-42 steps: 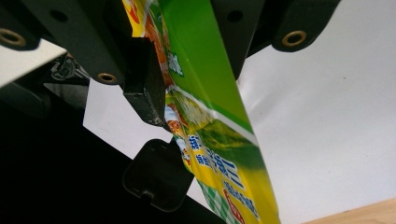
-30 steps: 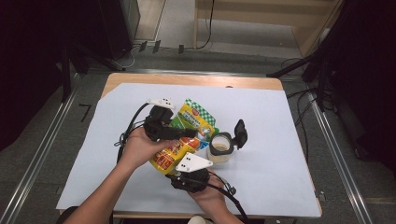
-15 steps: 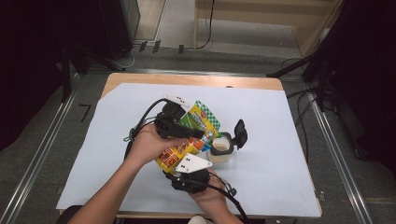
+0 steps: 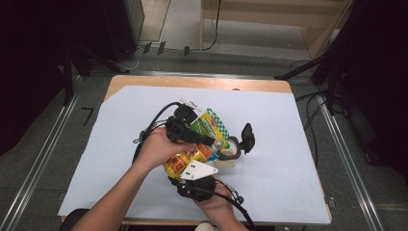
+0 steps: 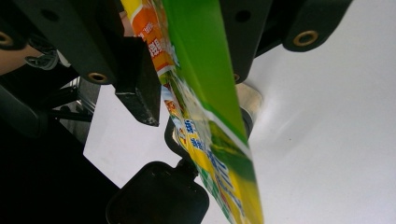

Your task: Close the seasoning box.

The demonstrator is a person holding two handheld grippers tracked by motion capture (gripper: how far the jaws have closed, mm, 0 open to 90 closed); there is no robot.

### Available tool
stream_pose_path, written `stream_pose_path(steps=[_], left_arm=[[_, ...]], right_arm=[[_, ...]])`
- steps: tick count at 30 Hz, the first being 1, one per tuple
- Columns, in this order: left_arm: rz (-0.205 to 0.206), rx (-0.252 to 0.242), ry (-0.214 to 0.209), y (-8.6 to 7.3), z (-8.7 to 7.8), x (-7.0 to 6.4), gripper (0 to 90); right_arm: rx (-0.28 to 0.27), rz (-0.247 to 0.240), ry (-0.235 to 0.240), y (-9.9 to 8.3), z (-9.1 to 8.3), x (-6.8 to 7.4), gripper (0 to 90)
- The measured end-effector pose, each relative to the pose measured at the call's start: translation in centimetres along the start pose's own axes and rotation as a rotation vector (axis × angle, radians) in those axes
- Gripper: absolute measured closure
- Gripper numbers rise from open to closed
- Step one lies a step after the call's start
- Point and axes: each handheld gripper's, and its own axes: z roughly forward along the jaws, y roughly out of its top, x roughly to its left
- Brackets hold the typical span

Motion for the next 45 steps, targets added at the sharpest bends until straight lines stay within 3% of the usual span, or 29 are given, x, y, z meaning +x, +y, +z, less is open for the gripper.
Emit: stream_pose_path(steps=[5,12,17,19,22,29,36,45], left_arm=[[-0.007,-0.006,-0.017,0.0,-0.1,0.0,65.4],[0.021,-0.020,-0.016,-0.5,-0.2,-0.1,62.1],[0.023,-0.028,0.001,-0.7,-0.4,-0.3,63.2],[0.025,-0.031,0.015,-0.7,-0.5,-0.4,64.5],[-0.010,-0.015,0.022,-0.7,-0.6,-0.3,67.1],[-0.007,0.022,0.046,-0.5,-0.5,-0.7,75.6],[-0.024,0.009,0.038,-0.3,-0.5,-0.6,75.4],[-0.028,-0.030,0.019,-0.3,-0.9,-0.9,63.0]], right_arm=[[-0.026,0.046,0.017,0.0,-0.3,-0.3,62.7],[-0.060,0.140,0.042,0.1,-0.7,-1.1,62.7],[-0.058,0.151,0.047,0.3,-0.7,-1.0,62.5],[-0.055,0.142,0.047,0.4,-0.7,-0.9,62.1],[-0.054,0.120,0.047,0.5,-0.8,-0.7,61.4],[-0.015,-0.017,0.012,0.6,-0.3,0.4,57.9],[-0.014,-0.031,0.009,0.8,-0.5,0.3,60.9],[-0.045,0.048,0.036,1.1,-0.9,-0.2,61.9]])
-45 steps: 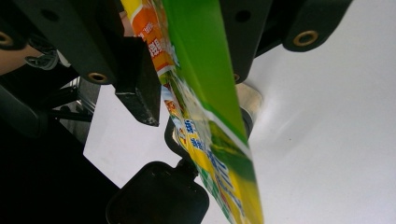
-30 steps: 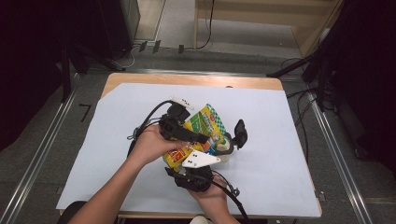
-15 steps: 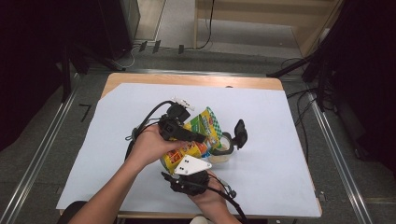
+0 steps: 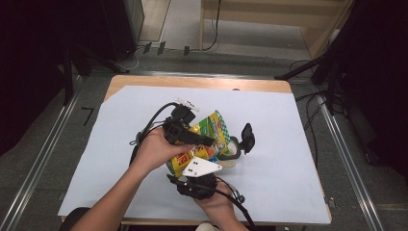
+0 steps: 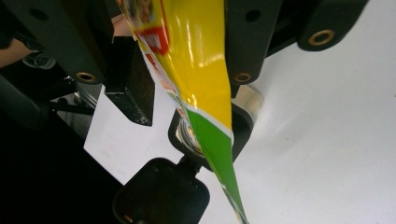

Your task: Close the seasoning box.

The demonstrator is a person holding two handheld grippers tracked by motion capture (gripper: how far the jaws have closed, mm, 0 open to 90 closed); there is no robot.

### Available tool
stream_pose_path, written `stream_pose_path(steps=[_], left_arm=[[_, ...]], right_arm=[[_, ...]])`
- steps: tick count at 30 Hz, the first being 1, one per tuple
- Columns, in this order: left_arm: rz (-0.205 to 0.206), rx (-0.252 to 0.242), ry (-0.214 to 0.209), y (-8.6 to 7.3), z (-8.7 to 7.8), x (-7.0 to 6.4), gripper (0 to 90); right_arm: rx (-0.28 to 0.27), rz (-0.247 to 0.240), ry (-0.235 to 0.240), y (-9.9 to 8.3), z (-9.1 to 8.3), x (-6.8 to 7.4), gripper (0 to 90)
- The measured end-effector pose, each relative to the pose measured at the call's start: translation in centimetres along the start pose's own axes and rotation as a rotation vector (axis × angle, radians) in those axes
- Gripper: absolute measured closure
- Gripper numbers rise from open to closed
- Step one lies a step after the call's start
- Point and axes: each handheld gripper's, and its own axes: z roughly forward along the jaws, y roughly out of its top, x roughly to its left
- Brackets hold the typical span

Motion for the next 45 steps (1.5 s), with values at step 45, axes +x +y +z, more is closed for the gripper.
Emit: stream_pose_path(steps=[45], left_arm=[[-0.043,-0.009,0.012,2.1,-0.9,0.4,68.4]], right_arm=[[-0.003,0.000,0.027,1.8,0.2,-1.2,64.8]])
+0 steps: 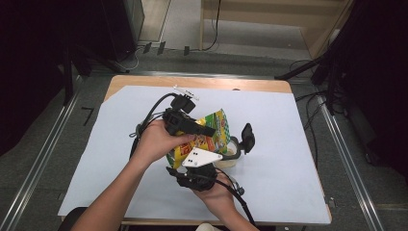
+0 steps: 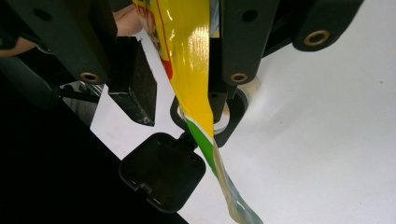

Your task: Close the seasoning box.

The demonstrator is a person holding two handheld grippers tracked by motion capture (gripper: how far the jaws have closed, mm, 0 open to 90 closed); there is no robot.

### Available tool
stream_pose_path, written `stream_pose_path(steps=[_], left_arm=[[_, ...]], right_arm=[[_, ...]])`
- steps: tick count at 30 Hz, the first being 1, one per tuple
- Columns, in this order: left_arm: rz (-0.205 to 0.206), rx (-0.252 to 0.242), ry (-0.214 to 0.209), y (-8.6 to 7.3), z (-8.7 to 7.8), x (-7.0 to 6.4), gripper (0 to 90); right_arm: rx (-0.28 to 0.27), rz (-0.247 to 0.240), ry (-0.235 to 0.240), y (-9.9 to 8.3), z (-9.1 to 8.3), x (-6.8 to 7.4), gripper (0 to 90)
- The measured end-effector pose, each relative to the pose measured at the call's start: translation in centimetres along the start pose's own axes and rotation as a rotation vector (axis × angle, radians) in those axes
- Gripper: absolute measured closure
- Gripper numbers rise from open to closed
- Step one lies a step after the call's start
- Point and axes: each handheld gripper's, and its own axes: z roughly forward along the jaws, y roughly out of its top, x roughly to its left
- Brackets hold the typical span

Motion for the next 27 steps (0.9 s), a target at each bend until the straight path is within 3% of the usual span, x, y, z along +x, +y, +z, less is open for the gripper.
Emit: stream_pose_path(steps=[3,12,18,22,27], left_arm=[[-0.022,0.010,-0.006,0.11,0.05,0.26,69.3],[0.014,0.030,-0.039,0.21,0.04,0.43,64.5],[0.035,0.017,-0.006,0.29,-0.10,-0.10,64.8],[0.007,0.029,0.022,0.45,-0.06,-0.21,72.3],[0.005,0.023,0.028,0.50,0.07,-0.22,72.9]], right_arm=[[0.001,-0.002,-0.004,0.01,-0.03,-0.07,64.8],[0.002,0.008,-0.004,0.17,0.00,-0.01,64.8],[-0.006,0.012,0.000,0.33,-0.20,0.04,64.8],[-0.005,0.013,-0.001,0.35,-0.24,0.14,64.9],[-0.008,0.023,0.001,0.33,-0.22,0.10,64.5]])
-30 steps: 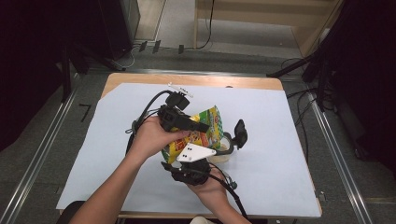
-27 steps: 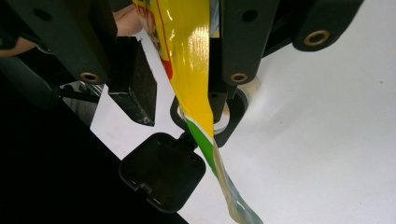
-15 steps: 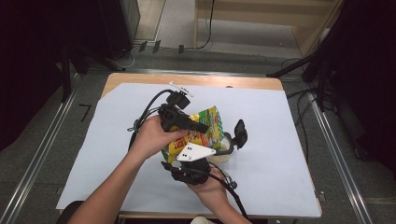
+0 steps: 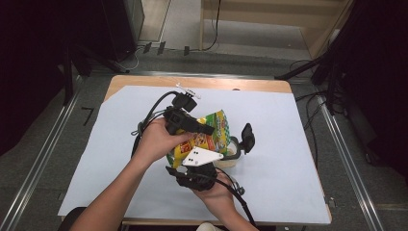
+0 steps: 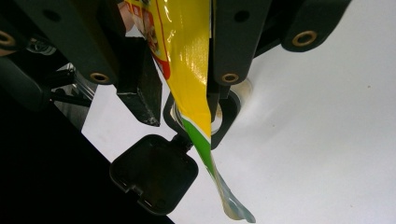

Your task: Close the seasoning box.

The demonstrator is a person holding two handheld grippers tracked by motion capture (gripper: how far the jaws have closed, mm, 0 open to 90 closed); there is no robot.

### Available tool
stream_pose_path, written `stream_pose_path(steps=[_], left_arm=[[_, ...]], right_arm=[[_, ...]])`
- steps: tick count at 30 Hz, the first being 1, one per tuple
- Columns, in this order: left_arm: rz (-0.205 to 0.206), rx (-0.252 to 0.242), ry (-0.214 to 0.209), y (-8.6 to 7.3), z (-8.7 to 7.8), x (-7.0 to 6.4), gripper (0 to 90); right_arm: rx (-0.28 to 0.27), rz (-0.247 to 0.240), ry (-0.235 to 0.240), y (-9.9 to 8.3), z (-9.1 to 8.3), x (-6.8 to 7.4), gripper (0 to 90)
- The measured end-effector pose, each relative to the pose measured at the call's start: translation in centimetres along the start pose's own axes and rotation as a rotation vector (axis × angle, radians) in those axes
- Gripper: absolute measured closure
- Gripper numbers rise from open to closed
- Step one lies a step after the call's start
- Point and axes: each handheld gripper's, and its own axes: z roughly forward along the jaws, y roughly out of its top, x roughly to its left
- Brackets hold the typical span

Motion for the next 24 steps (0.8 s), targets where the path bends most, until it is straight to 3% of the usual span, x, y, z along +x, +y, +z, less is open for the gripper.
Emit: stream_pose_path(steps=[6,10,14,24], left_arm=[[0.014,0.003,0.008,0.0,0.0,-0.4,75.1],[0.033,0.004,0.017,-0.1,0.2,-0.7,80.0],[0.048,0.012,0.026,-0.2,0.2,-0.9,84.7],[0.034,-0.026,0.017,0.0,-0.2,-1.1,79.5]], right_arm=[[-0.006,0.020,-0.003,-0.3,0.1,0.1,64.8],[-0.006,0.061,0.008,-0.6,0.3,0.0,64.7],[-0.003,0.061,0.003,-0.9,0.3,0.0,65.0],[-0.022,0.103,0.027,-0.5,-0.1,-0.1,64.0]])
